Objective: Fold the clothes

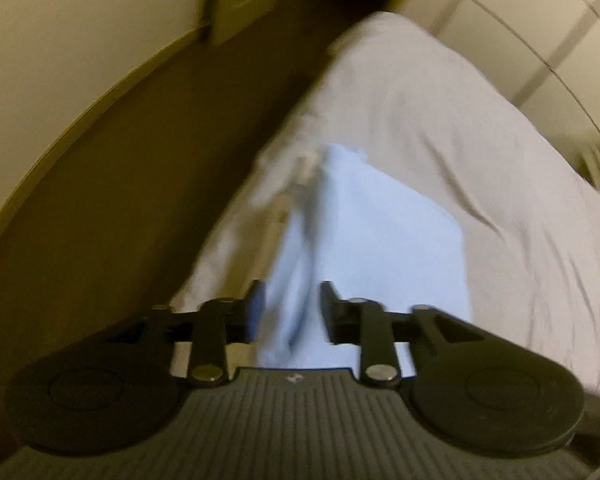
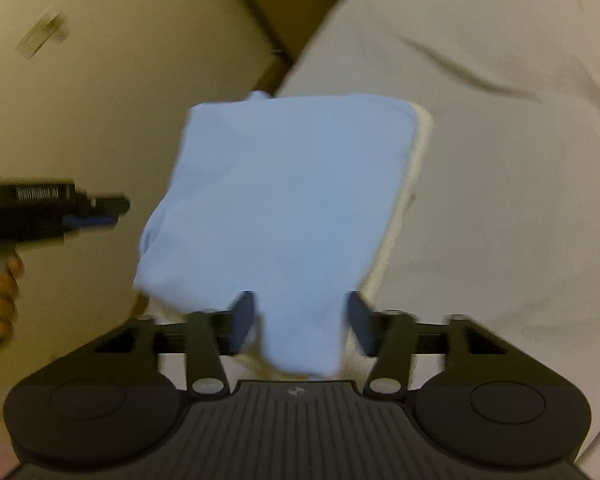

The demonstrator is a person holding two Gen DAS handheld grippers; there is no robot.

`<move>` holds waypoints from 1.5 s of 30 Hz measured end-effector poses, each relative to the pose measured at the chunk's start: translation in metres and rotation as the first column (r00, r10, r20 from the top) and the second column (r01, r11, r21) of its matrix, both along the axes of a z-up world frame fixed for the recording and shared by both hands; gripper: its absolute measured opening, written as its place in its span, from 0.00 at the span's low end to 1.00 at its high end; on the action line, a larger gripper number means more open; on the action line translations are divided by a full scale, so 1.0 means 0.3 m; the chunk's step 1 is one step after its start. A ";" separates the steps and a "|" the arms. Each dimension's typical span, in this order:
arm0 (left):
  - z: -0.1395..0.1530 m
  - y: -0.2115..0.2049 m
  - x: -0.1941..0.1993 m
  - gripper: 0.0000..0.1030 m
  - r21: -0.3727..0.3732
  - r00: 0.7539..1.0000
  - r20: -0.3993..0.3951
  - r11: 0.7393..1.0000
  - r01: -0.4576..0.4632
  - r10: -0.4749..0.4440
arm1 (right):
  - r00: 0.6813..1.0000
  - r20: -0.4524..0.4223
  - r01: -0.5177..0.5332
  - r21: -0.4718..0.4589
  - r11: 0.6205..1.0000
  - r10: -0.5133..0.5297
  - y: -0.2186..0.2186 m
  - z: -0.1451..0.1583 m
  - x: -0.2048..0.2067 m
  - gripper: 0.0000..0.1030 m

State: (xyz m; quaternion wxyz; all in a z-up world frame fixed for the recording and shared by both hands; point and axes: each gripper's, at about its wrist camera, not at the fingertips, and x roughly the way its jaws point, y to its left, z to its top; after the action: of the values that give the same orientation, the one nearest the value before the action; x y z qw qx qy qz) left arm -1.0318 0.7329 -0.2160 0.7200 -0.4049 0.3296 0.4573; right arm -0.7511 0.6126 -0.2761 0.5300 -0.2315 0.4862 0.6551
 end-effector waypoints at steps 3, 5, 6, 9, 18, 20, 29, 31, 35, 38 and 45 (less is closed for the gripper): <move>-0.049 -0.070 0.058 0.13 -0.021 0.994 -0.056 0.995 0.095 -0.096 | 0.998 0.039 -0.053 -0.013 0.998 0.054 -0.027 -0.026 -0.041 0.34; -0.123 -0.072 0.076 0.08 -0.052 0.988 -0.135 0.996 0.074 -0.080 | 0.995 0.056 -0.081 -0.032 0.996 0.083 -0.042 -0.046 -0.040 0.34; -0.147 -0.068 0.077 0.06 -0.057 0.985 -0.158 0.997 0.054 -0.062 | 0.993 0.070 -0.096 -0.040 0.995 0.099 -0.039 -0.065 -0.050 0.34; -0.140 -0.072 0.073 0.06 -0.053 0.984 -0.175 0.999 0.000 -0.010 | 0.991 0.055 -0.117 -0.020 0.993 0.118 -0.048 -0.045 -0.053 0.36; 0.112 -0.325 0.104 0.36 -0.007 0.945 -0.309 0.993 -0.117 0.110 | 0.997 0.016 -0.070 -0.001 0.998 0.070 -0.226 0.124 0.066 0.73; 0.159 -0.416 0.116 0.44 0.001 0.940 -0.308 0.988 -0.156 0.149 | 0.996 0.027 -0.085 0.014 0.996 0.085 -0.246 0.165 0.092 0.83; 0.363 -0.732 0.252 0.61 0.074 0.891 -0.290 0.936 -0.344 0.350 | 0.971 0.072 -0.236 0.108 0.966 0.229 -0.396 0.384 0.206 0.87; 0.414 -0.792 0.294 0.63 0.104 0.880 -0.288 0.925 -0.365 0.379 | 0.964 0.083 -0.261 0.130 0.957 0.252 -0.429 0.442 0.229 0.87; 0.494 -0.897 0.377 0.65 0.158 0.859 -0.266 0.899 -0.408 0.437 | 0.955 0.091 -0.296 0.174 0.939 0.284 -0.484 0.508 0.294 0.87; 0.537 -0.969 0.426 0.67 0.179 0.849 -0.248 0.884 -0.433 0.466 | 0.945 0.105 -0.325 0.200 0.924 0.309 -0.518 0.552 0.336 0.87; 0.613 -1.107 0.534 0.70 0.216 0.827 -0.222 0.853 -0.474 0.516 | 0.929 0.116 -0.371 0.241 0.897 0.352 -0.582 0.634 0.414 0.88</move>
State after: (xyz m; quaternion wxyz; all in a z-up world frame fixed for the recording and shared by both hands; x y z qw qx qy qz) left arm -0.8717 0.4007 -0.0322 0.5528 -0.3539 0.2726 0.7034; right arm -0.6269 0.4380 -0.0858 0.4413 -0.2695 0.3264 0.7912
